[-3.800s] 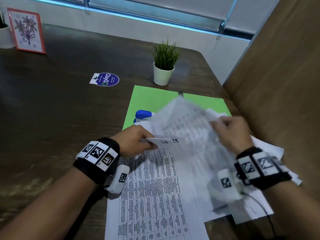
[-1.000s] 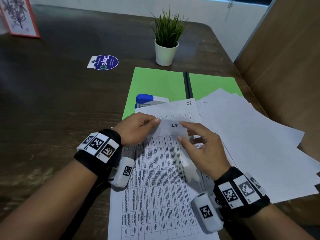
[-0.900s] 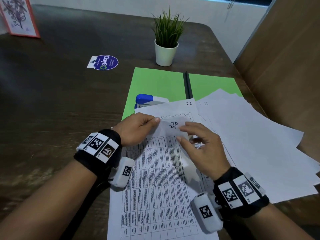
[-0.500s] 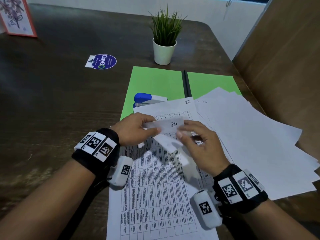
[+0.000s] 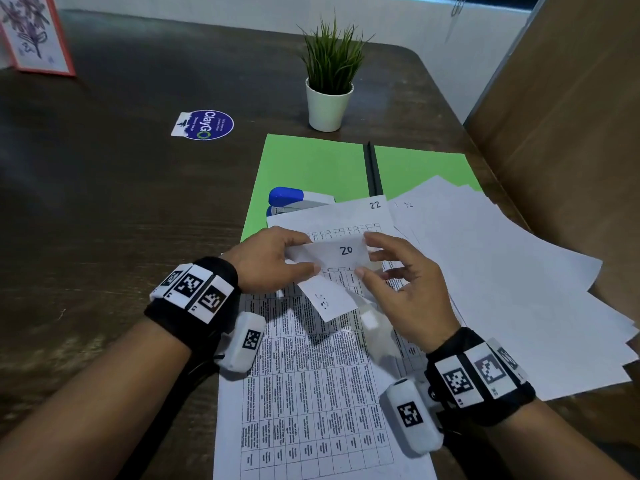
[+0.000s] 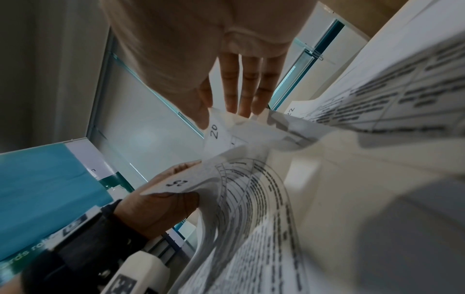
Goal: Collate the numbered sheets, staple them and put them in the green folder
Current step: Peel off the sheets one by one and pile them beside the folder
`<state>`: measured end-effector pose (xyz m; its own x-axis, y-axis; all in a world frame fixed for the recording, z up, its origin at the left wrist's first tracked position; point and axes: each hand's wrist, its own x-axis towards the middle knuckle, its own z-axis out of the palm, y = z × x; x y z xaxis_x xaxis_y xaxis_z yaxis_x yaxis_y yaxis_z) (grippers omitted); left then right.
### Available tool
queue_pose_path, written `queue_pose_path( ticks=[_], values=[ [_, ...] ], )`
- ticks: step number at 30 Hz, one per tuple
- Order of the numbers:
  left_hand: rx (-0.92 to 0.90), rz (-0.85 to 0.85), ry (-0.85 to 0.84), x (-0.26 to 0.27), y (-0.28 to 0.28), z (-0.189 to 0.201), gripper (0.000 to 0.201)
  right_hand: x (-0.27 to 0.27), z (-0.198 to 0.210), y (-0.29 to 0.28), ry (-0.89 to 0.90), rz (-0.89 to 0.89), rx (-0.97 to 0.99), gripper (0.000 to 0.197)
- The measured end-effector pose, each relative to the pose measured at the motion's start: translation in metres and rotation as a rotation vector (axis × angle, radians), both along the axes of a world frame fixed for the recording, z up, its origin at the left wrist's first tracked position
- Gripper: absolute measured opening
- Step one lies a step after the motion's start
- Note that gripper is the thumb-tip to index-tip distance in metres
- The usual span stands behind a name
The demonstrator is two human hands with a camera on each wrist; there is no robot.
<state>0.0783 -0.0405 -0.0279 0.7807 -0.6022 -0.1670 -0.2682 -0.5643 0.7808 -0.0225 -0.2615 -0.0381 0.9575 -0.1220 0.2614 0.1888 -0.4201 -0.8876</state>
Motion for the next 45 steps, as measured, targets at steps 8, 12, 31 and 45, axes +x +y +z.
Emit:
queue_pose_path(
  ticks=[8, 12, 31, 45],
  values=[
    [0.012, -0.004, 0.003, 0.0, 0.0, 0.0, 0.01, 0.0, 0.0, 0.001, -0.026, 0.046, -0.075, 0.046],
    [0.002, -0.007, 0.003, -0.001, -0.001, 0.002, 0.01, 0.0, -0.001, 0.0, -0.076, 0.02, -0.058, 0.027],
    [-0.13, 0.024, -0.157, -0.009, -0.004, 0.009, 0.031, -0.002, -0.008, 0.001, 0.142, 0.062, -0.17, 0.026],
    [-0.187, -0.064, -0.146, -0.008, -0.003, 0.015, 0.03, -0.004, -0.007, -0.001, 0.138, 0.102, -0.126, 0.024]
  ],
)
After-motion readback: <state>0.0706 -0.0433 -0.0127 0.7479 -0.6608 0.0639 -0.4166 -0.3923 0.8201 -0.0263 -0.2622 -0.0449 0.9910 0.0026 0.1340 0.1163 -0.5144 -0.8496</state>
